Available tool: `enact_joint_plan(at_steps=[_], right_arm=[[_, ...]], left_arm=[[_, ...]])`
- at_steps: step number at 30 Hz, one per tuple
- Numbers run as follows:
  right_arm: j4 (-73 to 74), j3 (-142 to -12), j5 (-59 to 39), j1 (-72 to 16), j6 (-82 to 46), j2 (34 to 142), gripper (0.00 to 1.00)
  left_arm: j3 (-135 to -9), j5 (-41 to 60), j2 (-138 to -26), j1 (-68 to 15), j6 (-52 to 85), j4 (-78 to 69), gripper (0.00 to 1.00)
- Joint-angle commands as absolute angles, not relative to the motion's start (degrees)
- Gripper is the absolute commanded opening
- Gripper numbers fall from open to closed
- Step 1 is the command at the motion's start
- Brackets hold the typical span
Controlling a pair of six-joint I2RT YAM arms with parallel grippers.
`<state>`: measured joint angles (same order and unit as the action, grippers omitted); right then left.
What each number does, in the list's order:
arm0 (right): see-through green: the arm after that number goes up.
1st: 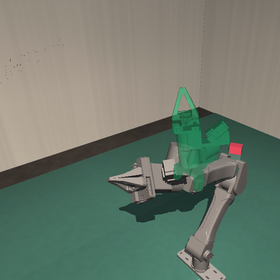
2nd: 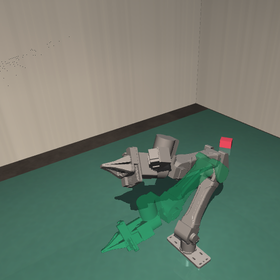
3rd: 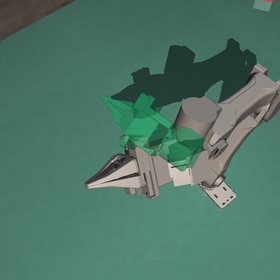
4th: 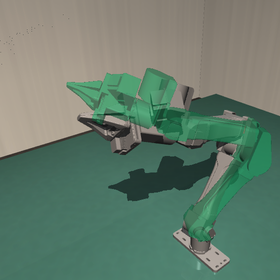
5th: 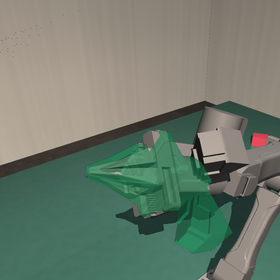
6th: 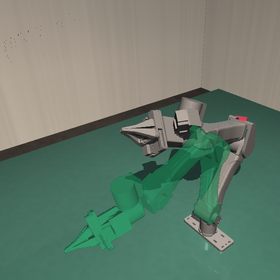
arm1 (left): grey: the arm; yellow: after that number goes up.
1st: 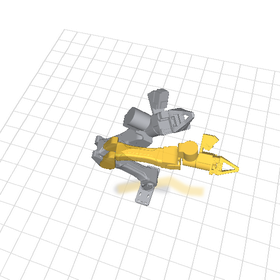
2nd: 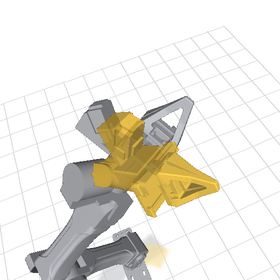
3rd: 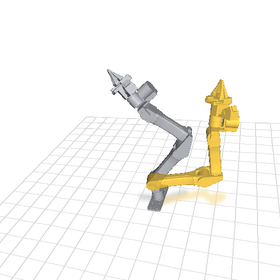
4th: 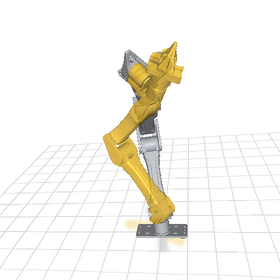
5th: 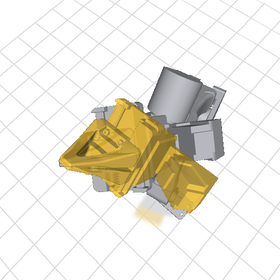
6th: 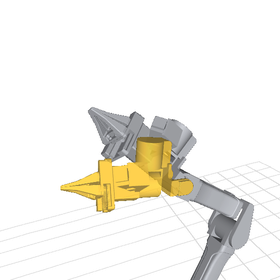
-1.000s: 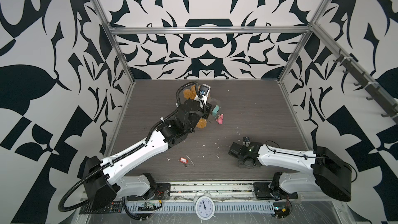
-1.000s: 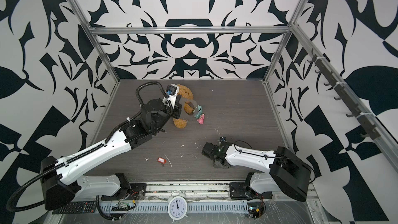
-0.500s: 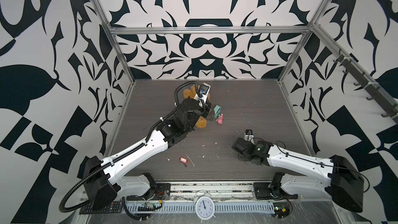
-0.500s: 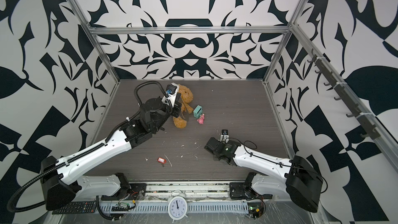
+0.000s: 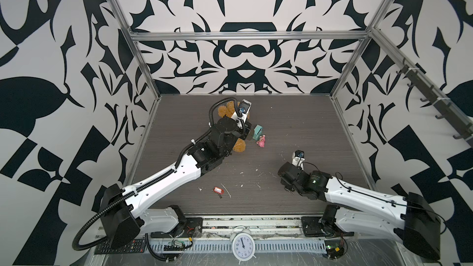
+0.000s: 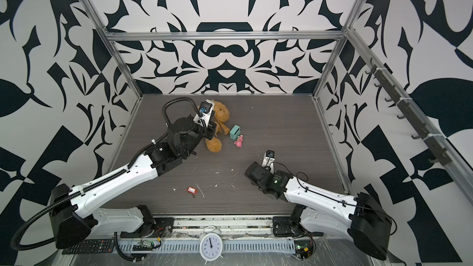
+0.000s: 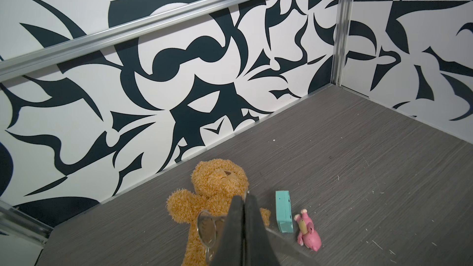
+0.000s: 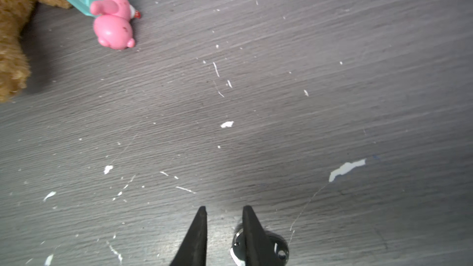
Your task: Put the keys on the keyring
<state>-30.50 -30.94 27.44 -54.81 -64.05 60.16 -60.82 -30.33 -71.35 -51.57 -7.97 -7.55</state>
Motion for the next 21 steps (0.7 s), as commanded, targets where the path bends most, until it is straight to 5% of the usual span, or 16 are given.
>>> enact_joint_plan(at_steps=[1, 11, 21], right_arm=[[-31.6, -29.8, 30.7, -55.9, -69.3, 60.0, 0.28], [-31.5, -30.9, 32.6, -61.0, -75.2, 67.5, 0.39], [-33.2, -31.5, 33.6, -61.9, -79.1, 71.3, 0.26]], left_arm=[[-58.3, -30.7, -67.9, -51.2, -9.4, -13.1, 0.00], [-57.5, -30.1, -65.9, -51.1, -8.6, -12.1, 0.00], [-57.7, -30.1, -66.4, -51.1, -8.8, -12.0, 0.00]])
